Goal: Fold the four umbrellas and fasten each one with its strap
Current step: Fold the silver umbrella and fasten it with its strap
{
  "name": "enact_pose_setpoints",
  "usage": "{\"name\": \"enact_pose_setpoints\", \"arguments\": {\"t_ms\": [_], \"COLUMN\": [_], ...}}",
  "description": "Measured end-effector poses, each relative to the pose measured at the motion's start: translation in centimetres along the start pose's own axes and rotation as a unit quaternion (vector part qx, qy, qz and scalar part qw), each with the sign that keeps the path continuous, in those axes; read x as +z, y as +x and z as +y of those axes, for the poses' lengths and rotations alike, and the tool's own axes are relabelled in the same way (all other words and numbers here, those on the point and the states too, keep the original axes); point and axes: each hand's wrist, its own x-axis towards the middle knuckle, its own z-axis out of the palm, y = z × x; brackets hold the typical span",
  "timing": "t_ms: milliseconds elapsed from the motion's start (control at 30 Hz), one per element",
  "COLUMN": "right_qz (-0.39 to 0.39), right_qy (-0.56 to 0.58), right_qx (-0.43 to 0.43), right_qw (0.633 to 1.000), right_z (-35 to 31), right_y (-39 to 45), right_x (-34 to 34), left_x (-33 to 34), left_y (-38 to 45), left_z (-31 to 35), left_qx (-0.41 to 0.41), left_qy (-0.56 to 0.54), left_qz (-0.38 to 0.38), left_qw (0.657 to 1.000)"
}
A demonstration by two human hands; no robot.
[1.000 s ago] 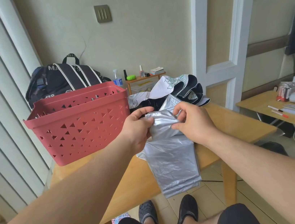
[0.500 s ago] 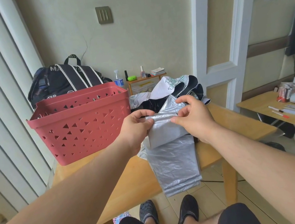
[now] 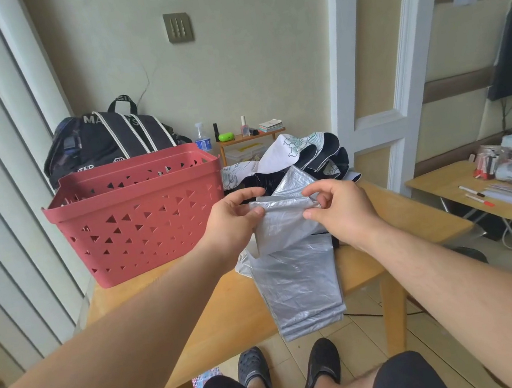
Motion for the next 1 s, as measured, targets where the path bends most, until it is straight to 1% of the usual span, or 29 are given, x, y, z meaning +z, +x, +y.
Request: {"name": "enact_pose_setpoints", "arguments": {"t_ms": [100, 167, 233, 333, 400, 467, 567, 633, 700, 800, 867, 1000], "right_qz": [-0.001, -0.001, 0.003, 0.018, 0.017, -0.006, -0.031, -0.022, -0.009, 0.007, 0.019, 0.018], "right_qy": [-0.002, -0.008, -0.008, 0.011, 0.038, 0.066, 0.066, 0.052, 0.062, 0.111, 0.118, 0.125], "right_qx": [-0.008, -0.013, -0.008, 0.014, 0.031, 0.038, 0.032, 0.017, 0.01, 0.026, 0.034, 0.05], "right_qw": [1.0, 1.0, 1.0, 1.0, 0.999, 0.997, 0.997, 0.998, 0.998, 0.993, 0.992, 0.991], "right_z": [0.1, 0.2, 0.5, 1.1, 1.5, 1.6, 1.8, 1.7, 1.2, 0.7, 0.8, 1.2], "right_y": [-0.2, -0.3, -0.3, -0.1, 0.0, -0.2, -0.4, -0.5, -0.4, -0.4, -0.4, -0.5], "right_x": [-0.1, -0.2, -0.2, -0.1, 0.0, 0.1, 0.4, 0.6, 0.5, 0.2, 0.0, 0.0], "left_x": [-0.1, -0.3, -0.5, -0.5, -0.5, -0.4, -0.3, -0.2, -0.3, -0.5, -0.6, -0.5], "left_y": [-0.3, -0.6, -0.7, -0.8, -0.9, -1.0, -1.0, -1.1, -1.0, -0.9, -0.8, -0.9], "left_z": [0.0, 0.0, -0.1, 0.0, 0.0, 0.0, -0.3, -0.4, -0.5, -0.7, -0.7, -0.6], "left_qx": [0.013, 0.037, 0.06, 0.087, 0.088, 0.086, 0.081, 0.08, 0.08, 0.07, 0.058, 0.059], "left_qy": [0.001, 0.045, 0.104, 0.143, 0.147, 0.14, 0.133, 0.132, 0.14, 0.144, 0.135, 0.141], "left_qz": [-0.022, -0.03, -0.007, 0.023, 0.034, 0.031, 0.024, 0.026, 0.032, 0.042, 0.048, 0.025], "left_qw": [1.0, 0.998, 0.993, 0.986, 0.985, 0.986, 0.988, 0.988, 0.986, 0.986, 0.988, 0.988]}}
